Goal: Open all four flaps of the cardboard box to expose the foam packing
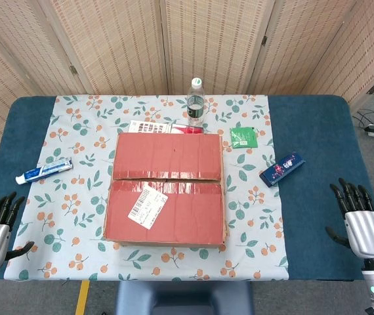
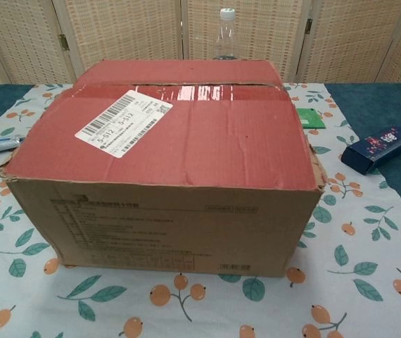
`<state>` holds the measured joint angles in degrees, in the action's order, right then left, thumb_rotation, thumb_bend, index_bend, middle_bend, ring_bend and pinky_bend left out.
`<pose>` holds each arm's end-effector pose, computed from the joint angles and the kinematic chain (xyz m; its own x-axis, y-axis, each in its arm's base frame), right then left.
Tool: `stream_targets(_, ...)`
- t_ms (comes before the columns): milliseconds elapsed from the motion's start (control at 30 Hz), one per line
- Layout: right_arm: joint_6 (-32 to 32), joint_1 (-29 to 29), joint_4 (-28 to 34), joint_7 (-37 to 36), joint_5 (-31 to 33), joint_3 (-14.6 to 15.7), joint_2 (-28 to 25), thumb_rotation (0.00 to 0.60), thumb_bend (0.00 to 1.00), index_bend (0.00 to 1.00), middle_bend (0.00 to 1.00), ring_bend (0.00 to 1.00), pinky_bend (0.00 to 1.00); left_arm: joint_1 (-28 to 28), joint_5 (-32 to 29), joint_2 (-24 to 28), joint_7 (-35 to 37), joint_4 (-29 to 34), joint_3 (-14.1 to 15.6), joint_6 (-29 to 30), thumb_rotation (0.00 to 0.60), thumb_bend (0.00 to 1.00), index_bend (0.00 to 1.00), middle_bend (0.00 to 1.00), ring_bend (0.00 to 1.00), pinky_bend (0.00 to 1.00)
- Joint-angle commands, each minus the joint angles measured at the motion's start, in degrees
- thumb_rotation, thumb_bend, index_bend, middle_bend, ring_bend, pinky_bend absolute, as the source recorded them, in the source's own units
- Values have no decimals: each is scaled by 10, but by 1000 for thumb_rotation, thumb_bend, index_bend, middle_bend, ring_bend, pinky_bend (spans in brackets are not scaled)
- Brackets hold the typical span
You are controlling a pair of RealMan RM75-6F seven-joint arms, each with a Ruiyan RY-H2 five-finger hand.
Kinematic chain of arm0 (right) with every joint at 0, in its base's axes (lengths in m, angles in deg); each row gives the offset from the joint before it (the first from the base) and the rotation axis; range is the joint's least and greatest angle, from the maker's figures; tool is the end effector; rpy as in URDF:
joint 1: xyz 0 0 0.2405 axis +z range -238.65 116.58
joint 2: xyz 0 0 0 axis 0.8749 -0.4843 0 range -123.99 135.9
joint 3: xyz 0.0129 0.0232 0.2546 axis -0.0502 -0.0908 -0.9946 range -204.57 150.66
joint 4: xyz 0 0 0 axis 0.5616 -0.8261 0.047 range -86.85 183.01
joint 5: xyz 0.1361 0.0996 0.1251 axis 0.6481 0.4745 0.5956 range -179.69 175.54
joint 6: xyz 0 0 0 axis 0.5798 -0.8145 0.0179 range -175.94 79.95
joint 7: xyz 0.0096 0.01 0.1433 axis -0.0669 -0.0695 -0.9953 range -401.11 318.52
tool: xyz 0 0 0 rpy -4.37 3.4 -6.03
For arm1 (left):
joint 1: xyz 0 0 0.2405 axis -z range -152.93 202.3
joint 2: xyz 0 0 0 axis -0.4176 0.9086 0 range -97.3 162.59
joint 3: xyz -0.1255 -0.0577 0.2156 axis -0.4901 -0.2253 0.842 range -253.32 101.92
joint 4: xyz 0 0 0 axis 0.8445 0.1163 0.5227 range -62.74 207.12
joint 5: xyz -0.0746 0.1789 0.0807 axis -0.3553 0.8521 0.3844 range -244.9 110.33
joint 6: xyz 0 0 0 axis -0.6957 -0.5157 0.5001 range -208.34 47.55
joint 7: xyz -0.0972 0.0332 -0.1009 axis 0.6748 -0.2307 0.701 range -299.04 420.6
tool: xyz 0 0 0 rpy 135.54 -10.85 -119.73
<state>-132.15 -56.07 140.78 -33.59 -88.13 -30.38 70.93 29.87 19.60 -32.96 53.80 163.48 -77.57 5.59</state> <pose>-0.3079 -0.1835 0.1528 0.4964 -0.0076 0.8681 -0.8680 -0.0155 0.4962 -0.3098 0.1793 0.1513 0.4995 -0.0016 0.8663 0.8659 -0.0297 -0.4993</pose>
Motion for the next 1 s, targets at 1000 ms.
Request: stream_targets(1000, 95, 142, -30, -266, -42, -65, -20, 600, 252, 220, 146, 190, 55, 11, 4, 18, 45, 1, -4, -9, 600, 148, 0, 0, 0, 0)
